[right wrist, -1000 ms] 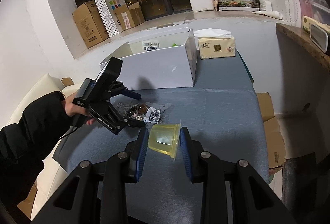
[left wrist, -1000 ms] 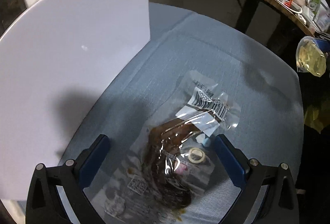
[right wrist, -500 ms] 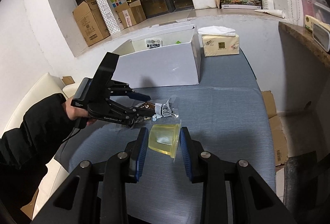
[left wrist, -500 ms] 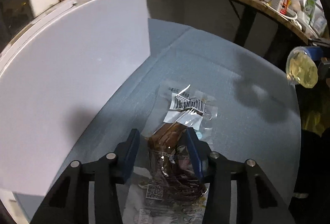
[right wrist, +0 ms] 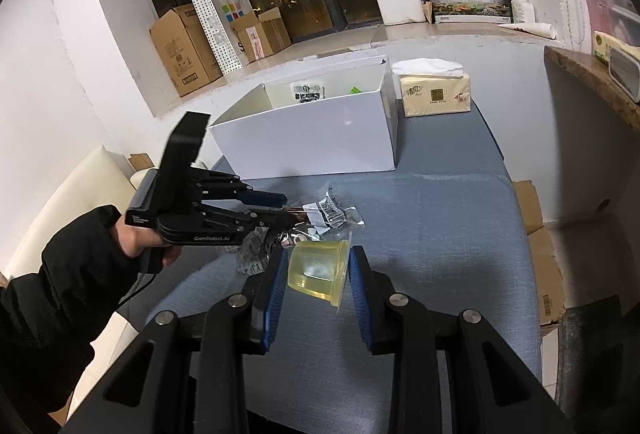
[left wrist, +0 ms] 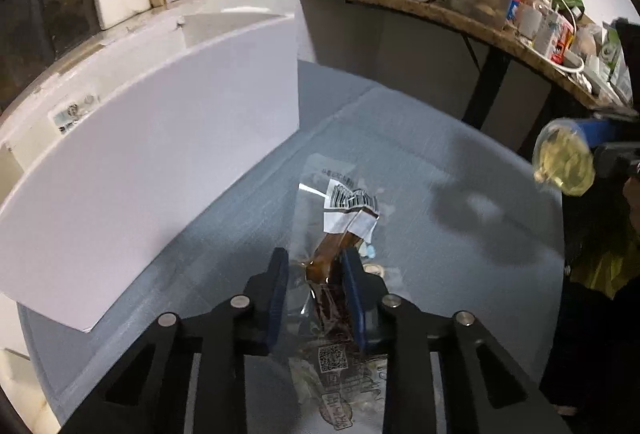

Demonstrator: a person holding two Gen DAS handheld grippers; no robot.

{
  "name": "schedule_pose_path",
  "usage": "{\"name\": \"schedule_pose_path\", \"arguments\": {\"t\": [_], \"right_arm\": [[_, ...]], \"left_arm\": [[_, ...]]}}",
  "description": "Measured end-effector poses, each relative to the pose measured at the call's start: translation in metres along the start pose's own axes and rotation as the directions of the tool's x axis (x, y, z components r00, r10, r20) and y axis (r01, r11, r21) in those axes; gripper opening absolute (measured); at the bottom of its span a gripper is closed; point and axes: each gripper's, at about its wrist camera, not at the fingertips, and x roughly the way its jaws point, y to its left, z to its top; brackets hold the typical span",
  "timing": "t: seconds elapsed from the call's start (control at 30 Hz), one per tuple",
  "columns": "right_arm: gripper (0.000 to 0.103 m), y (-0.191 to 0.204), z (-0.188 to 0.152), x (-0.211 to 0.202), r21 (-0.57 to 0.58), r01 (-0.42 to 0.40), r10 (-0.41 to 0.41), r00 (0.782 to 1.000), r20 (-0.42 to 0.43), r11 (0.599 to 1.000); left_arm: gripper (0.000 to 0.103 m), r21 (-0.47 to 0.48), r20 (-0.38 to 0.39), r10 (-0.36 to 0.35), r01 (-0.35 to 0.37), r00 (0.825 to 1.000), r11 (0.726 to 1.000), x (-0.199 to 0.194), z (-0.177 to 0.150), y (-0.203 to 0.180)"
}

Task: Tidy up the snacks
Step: 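Grasp the clear packet with the brown snack with the left tool while the right tool holds its cup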

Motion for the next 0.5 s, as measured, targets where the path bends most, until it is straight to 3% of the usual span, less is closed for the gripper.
{"name": "schedule_pose_path", "arguments": {"t": [0.23, 0.4, 0.5], "right_arm": [[0.034, -0.002, -0.002, -0.004, 0.005, -0.006, 0.006, 1.000, 0.010, 1.000], [0.034, -0.008, -0.002, -0.007, 0.019, -0.014, 0.014, 1.000, 0.020, 1.000], [0.034, -0.010, -0.004, -0.011, 0.023, -0.017, 0.017, 1.000, 0.026, 1.000]], "left_arm": [[0.027, 0.015, -0.002, 0.034, -0.034, 0.999, 0.999, -0.009, 0.004, -0.017], [0.010, 0.038, 0.005, 0.043, -0.043, 0.999, 0.998, -0.025, 0.017, -0.041], [0.007, 0.043, 0.013, 0.043, -0.044, 0.999, 0.998, -0.028, 0.020, -0.047]]}}
